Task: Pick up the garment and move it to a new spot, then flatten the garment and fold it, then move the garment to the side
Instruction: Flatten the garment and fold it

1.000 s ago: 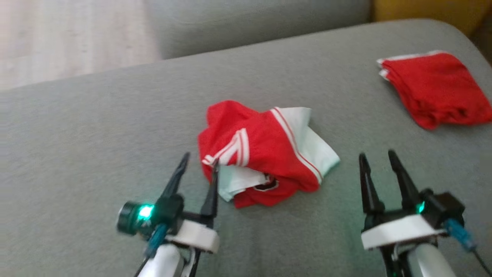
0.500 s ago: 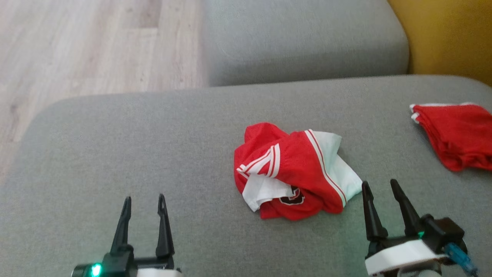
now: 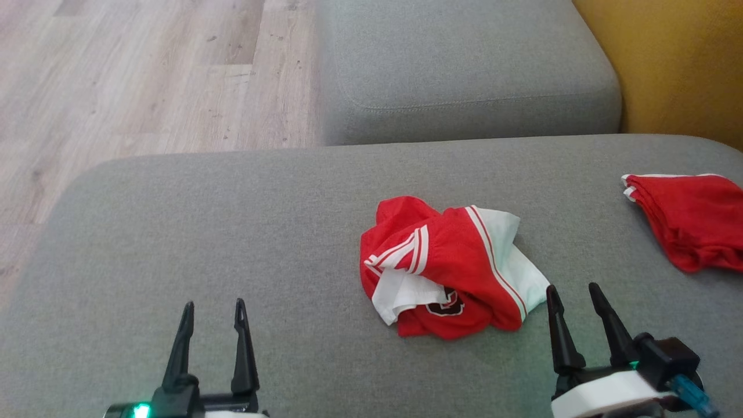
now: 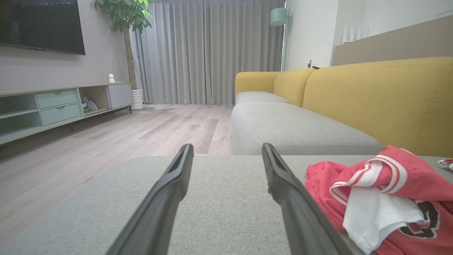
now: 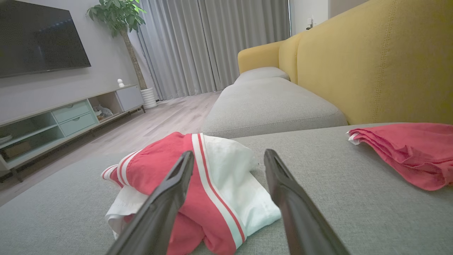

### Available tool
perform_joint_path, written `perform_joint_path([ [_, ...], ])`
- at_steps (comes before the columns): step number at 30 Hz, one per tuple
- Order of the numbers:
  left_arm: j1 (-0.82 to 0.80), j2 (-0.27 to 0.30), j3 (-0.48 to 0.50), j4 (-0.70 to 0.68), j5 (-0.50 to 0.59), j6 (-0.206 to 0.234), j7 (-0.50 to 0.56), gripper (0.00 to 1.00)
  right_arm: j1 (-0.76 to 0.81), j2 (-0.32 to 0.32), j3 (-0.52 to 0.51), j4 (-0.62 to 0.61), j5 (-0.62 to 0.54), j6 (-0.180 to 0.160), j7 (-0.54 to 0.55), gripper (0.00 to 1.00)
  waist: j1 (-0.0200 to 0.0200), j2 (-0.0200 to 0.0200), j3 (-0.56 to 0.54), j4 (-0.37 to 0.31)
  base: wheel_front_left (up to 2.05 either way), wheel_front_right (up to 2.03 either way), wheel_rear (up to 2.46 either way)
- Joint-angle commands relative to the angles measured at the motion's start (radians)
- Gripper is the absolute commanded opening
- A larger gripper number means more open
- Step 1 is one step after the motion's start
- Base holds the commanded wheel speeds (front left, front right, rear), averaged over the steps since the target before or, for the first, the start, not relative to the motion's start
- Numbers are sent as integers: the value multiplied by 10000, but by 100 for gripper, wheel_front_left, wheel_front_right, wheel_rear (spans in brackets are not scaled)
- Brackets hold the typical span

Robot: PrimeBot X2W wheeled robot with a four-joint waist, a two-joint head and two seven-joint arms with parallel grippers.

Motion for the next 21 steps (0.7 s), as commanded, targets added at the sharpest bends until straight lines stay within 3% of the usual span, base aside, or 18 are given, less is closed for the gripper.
perform_joint_path([
  [1, -322, -20, 378, -319, 113, -12, -95, 100, -252, -41, 249, -290, 82, -7, -38, 100, 1, -1, -4, 8, 0, 0, 0],
  [21, -395, -20, 419, -233, 297, -125, -95, 100, -270, -40, 218, -227, 199, -7, -38, 100, 1, -1, 68, 126, 0, 0, 0],
])
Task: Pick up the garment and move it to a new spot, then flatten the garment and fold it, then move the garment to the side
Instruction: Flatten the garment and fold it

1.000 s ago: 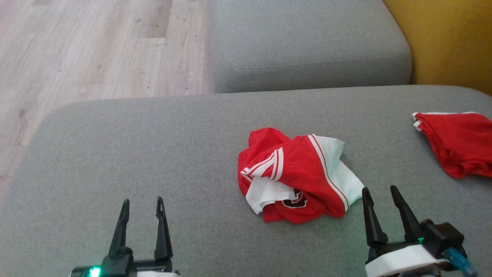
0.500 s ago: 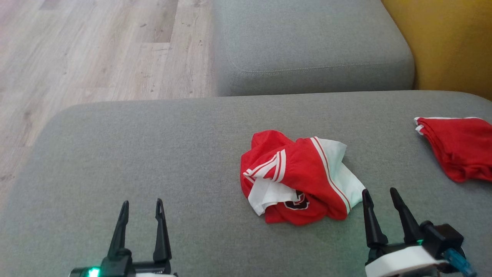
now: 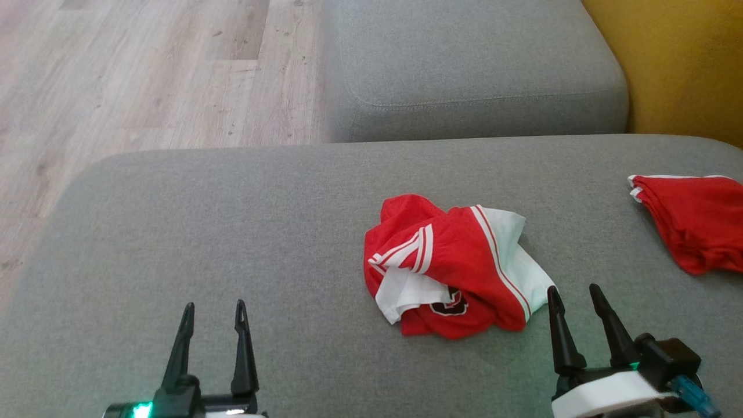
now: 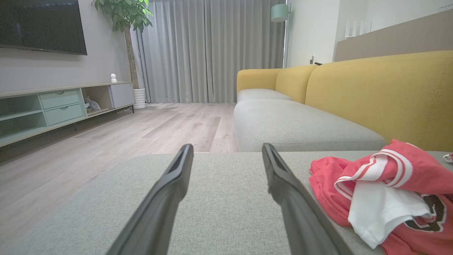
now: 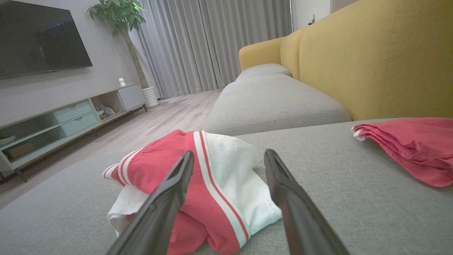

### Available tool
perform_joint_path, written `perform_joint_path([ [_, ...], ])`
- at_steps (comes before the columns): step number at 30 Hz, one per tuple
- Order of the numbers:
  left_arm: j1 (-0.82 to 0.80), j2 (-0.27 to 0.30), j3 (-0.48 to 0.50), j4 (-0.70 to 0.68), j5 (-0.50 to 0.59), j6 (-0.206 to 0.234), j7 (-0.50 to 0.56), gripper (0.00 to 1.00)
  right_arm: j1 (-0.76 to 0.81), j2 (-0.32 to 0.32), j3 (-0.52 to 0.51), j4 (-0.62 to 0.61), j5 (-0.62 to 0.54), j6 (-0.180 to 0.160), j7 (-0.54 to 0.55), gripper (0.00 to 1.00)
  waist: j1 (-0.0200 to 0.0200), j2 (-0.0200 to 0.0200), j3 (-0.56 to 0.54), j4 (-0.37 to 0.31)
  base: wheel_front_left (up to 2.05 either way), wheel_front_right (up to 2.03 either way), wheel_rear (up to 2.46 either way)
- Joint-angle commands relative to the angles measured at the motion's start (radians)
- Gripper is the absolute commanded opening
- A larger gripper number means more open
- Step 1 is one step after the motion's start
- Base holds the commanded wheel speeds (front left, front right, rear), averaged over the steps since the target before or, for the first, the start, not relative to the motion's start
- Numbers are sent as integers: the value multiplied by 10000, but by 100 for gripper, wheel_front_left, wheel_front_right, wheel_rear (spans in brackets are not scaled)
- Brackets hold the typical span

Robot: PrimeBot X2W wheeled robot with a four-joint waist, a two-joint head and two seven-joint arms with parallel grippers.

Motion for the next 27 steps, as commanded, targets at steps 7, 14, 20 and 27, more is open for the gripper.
perform_joint_path([
  [7, -417, -20, 300, -250, 139, -40, -95, 100, -273, -42, 243, -276, 65, -7, -38, 100, -1, 0, 2, -35, 0, 0, 0],
  [14, -399, -20, 250, -278, 154, -116, -95, 100, -270, -41, 331, -302, 86, -7, -38, 100, -1, 0, 64, -198, 0, 0, 0],
  [20, -866, -20, -45, -59, 306, -532, -95, 100, -360, -41, 529, -318, -14, -7, -38, 100, -1, 0, 394, -633, 0, 0, 0],
  [27, -2338, -20, -999, 701, 324, -1022, -95, 100, -619, -41, 806, -303, -175, -7, -38, 100, -1, 0, 1015, -1293, 0, 0, 0],
])
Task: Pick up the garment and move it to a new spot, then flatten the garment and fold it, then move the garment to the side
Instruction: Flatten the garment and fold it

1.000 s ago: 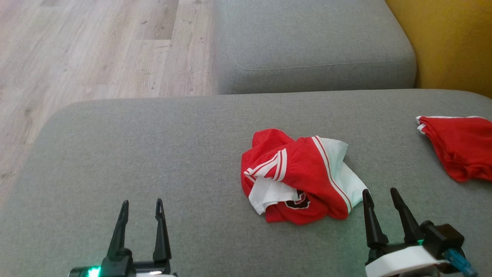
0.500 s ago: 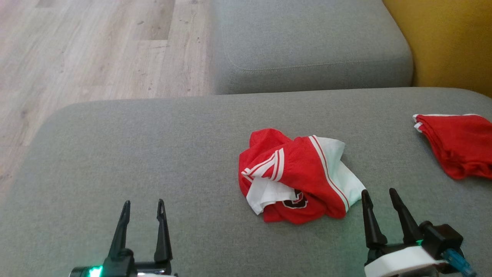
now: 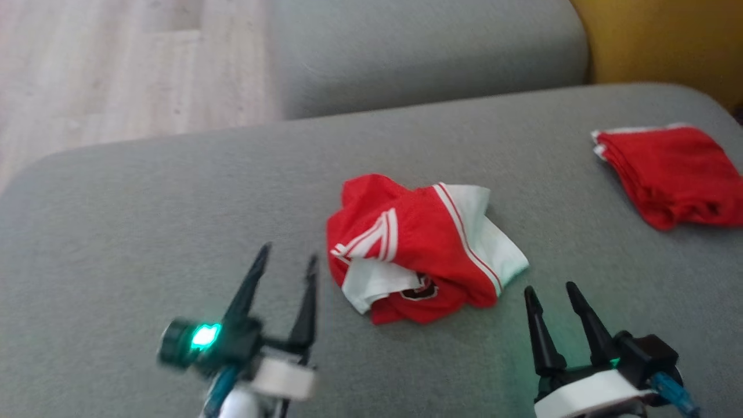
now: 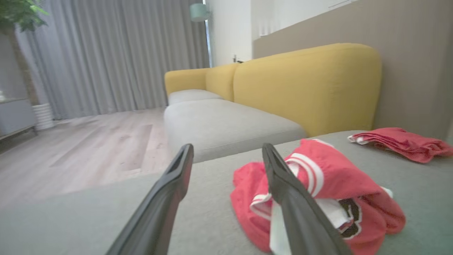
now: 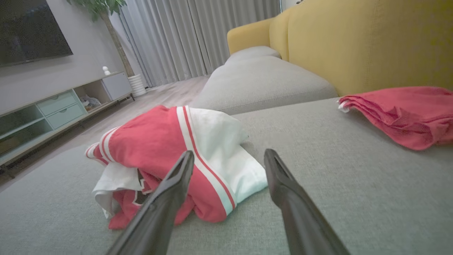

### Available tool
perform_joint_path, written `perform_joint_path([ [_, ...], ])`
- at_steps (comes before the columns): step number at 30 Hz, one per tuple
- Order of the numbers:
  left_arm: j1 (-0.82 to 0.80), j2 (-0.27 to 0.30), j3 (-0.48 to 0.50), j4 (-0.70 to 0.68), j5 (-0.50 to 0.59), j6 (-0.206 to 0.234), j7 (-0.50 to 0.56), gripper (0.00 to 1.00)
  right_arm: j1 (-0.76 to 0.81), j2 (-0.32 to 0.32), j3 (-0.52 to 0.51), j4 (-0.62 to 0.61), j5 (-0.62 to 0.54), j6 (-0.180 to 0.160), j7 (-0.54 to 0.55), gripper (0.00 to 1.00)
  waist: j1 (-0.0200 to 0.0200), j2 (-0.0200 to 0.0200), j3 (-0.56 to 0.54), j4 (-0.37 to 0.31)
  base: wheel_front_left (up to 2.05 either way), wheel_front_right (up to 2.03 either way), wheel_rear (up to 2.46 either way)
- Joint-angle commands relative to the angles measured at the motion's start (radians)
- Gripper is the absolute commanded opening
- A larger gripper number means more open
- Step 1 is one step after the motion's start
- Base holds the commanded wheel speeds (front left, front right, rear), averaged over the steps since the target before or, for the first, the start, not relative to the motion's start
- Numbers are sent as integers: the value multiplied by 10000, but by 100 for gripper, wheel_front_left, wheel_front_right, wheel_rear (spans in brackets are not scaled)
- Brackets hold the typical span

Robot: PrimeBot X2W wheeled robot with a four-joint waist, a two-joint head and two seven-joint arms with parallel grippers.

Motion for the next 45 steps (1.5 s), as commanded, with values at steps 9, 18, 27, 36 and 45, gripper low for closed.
perform_joint_path([
  [9, -3397, -14, -1663, 1902, -539, -210, 124, 100, -1183, -45, 631, -310, -56, -7, -38, 100, -1, 0, 1456, -1221, 0, 0, 0],
  [18, -4772, -14, -2681, 4119, -1339, -371, 1555, 82, -1685, -45, 811, -273, 17, -7, -38, 100, -1, 0, 1954, -1807, 0, 0, 0],
  [27, -5514, -14, -3408, 4040, -1839, -508, 705, 0, -1657, -45, 840, -250, 87, -7, -38, 100, -1, 0, 1739, -2163, 0, 0, 0],
  [36, -9069, 7, -3186, 3334, -2692, -1248, 738, 0, -1697, -45, 881, -361, 356, -7, -38, 100, -1, 0, 1673, -2560, 0, 0, 0],
  [45, -12221, 221, -1294, 2981, -3963, -1372, 715, 0, -1537, -45, 676, -407, 527, -7, -38, 100, -1, 0, 1586, -2233, 0, 0, 0],
])
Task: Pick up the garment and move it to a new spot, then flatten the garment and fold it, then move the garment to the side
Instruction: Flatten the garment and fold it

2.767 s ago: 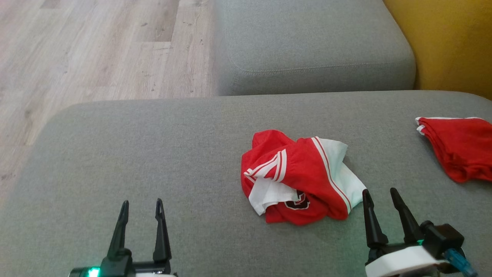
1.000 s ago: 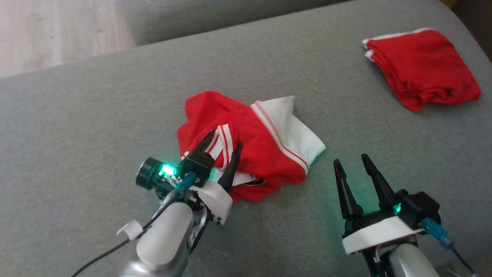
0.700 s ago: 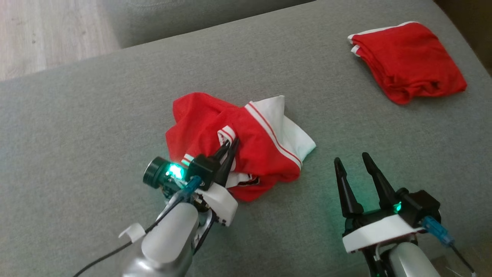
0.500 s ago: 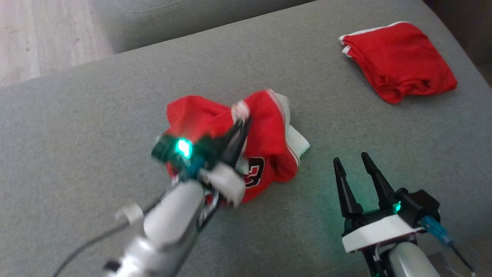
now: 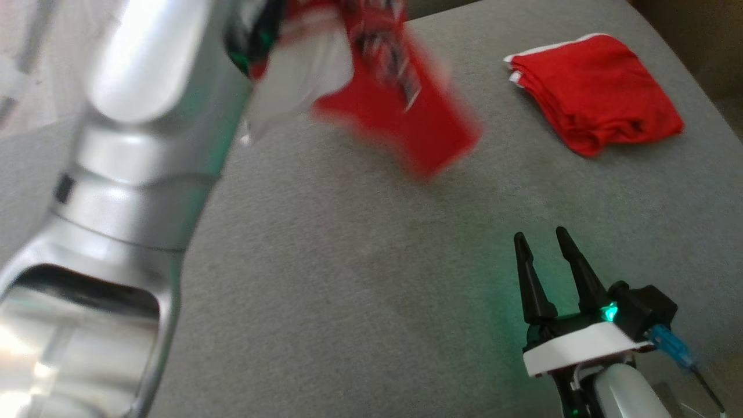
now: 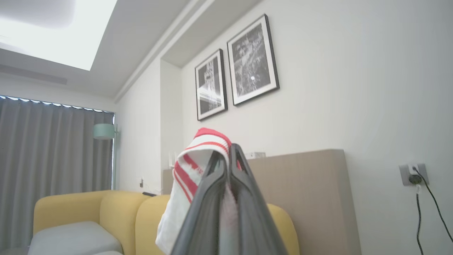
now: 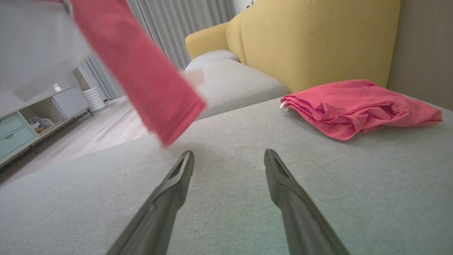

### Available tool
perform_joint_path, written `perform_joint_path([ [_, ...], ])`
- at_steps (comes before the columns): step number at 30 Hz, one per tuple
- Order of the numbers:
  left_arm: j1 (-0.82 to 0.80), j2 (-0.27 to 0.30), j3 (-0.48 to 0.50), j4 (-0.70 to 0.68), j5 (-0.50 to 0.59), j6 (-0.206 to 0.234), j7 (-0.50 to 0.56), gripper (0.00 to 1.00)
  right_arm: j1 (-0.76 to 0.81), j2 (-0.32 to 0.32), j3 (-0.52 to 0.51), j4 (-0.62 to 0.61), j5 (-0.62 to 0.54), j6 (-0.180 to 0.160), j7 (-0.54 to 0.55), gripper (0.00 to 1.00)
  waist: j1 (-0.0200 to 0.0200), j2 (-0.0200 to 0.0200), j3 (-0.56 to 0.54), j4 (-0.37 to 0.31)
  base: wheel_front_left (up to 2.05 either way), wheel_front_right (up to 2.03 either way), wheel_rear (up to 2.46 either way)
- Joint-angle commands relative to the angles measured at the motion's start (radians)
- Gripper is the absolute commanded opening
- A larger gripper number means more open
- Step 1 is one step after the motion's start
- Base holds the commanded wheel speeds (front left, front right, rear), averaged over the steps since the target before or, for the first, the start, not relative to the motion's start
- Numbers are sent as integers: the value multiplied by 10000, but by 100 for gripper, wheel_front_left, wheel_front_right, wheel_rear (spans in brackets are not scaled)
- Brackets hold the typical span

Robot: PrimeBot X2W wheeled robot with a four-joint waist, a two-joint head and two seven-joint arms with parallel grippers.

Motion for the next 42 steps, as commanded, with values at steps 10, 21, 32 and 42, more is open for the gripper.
perform_joint_path([
  [10, 4335, 1515, 1106, -1468, -1283, 443, 235, 0, -72, -35, 32, -345, -474, -7, -38, 100, 0, 0, -143, 1585, 0, 0, 0],
  [21, 10176, 1277, 1104, -1493, -2403, 773, -377, 100, -84, -37, -196, -257, -848, -7, -38, 100, 0, 0, 141, 2564, 0, 0, 0],
  [32, 8365, 3615, 1187, -3577, -977, 723, 690, 100, -302, -56, 57, -179, -836, -7, -38, 100, 0, 0, 298, 2294, 0, 0, 0],
  [42, 5457, 4501, 103, -2892, -626, -159, 3622, 100, -607, -63, 158, -265, -820, -7, -38, 100, 0, 0, 931, 1523, 0, 0, 0],
])
